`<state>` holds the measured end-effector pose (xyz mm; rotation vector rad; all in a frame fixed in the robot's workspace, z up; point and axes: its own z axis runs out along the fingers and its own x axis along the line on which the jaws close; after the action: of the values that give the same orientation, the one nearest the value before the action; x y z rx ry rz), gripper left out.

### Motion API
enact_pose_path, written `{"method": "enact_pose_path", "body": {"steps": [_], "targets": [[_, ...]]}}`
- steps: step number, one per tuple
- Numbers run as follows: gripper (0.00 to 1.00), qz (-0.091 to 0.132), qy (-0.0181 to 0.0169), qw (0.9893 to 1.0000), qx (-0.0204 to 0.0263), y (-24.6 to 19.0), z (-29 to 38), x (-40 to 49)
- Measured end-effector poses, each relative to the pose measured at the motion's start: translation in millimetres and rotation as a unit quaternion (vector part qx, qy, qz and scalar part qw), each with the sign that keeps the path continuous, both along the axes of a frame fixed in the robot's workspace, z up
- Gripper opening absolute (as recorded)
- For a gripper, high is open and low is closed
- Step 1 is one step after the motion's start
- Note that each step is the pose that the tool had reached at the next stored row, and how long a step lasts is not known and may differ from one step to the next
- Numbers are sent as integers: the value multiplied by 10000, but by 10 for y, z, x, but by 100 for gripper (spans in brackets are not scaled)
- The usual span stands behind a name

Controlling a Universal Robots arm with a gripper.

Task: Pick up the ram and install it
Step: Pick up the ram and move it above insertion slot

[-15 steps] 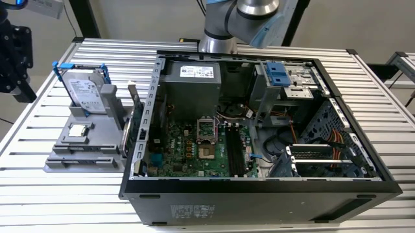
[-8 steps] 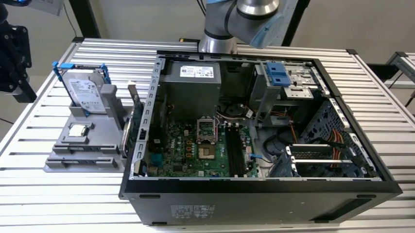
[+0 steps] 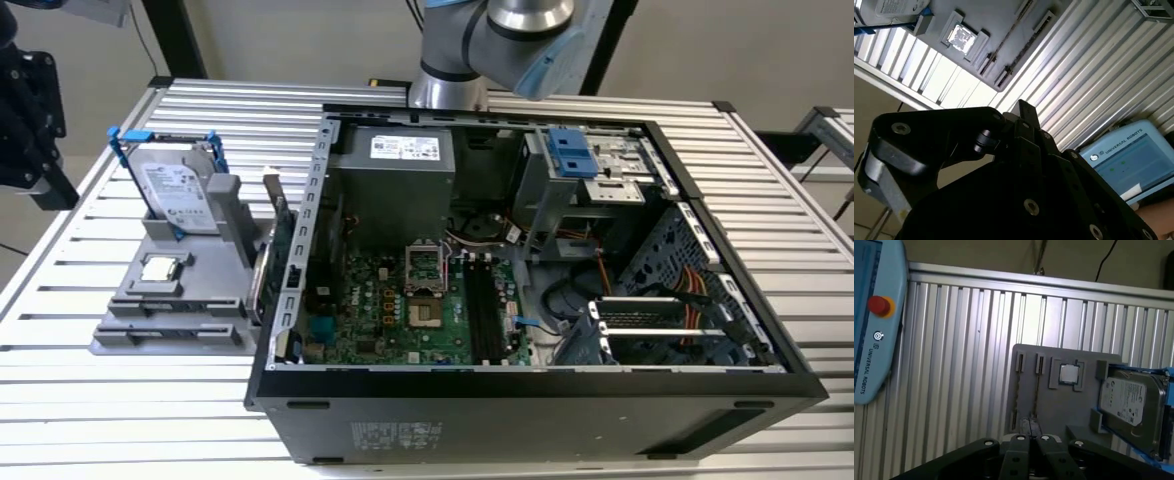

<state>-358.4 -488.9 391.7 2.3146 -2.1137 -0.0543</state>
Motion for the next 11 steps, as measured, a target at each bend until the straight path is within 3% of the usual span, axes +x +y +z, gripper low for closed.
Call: {"method": "enact_pose_path", "body": {"steps": [3,4,11], "targets": [[0,0,-3,9999,143,0,0,0],[0,0,-3,9999,165,0,0,0],[0,-120,-5,9998,172,0,0,0]]}}
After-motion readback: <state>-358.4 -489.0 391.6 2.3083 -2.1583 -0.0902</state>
